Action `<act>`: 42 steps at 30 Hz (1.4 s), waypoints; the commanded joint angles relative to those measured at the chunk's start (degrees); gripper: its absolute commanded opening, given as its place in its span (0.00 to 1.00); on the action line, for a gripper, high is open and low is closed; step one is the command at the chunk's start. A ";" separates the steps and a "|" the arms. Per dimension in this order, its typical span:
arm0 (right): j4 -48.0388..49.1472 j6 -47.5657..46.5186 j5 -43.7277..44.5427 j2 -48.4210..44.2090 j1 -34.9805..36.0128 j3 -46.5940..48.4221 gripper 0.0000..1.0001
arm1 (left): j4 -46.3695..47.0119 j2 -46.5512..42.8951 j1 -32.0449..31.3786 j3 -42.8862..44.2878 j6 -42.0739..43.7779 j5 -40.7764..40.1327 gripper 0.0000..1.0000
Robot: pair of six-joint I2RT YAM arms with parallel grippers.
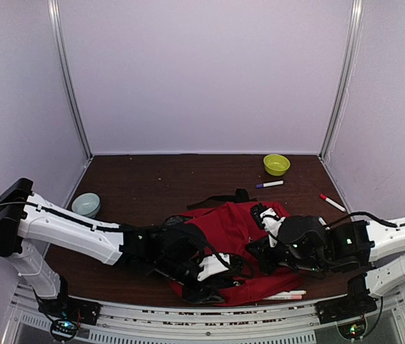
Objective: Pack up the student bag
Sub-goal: Adjust the student bag at the center of the board.
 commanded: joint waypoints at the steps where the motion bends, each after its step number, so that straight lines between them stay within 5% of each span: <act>1: 1.52 -0.69 3.45 -1.67 -2.32 0.64 0.00 | 5.46 0.48 0.35 1.28 1.23 3.07 0.59; 10: 2.13 -2.03 2.63 -2.38 -3.49 0.06 0.00 | 5.31 2.30 1.70 2.16 0.97 4.75 0.40; 19: 4.69 -4.52 2.21 -1.20 -6.18 1.30 0.00 | 4.77 4.06 6.13 2.96 1.97 3.78 0.00; 25: 7.42 -4.77 1.48 1.27 -7.03 1.42 0.00 | 1.65 0.60 9.67 1.34 4.90 -3.54 0.00; 36: 10.26 -3.63 -3.87 6.85 -7.52 1.77 0.00 | -0.12 -3.53 10.97 -4.21 2.33 -3.37 0.00; 42: 11.79 -0.82 -9.26 9.30 -6.69 -0.93 0.00 | -1.46 -4.65 5.48 -5.65 -1.26 -17.89 0.00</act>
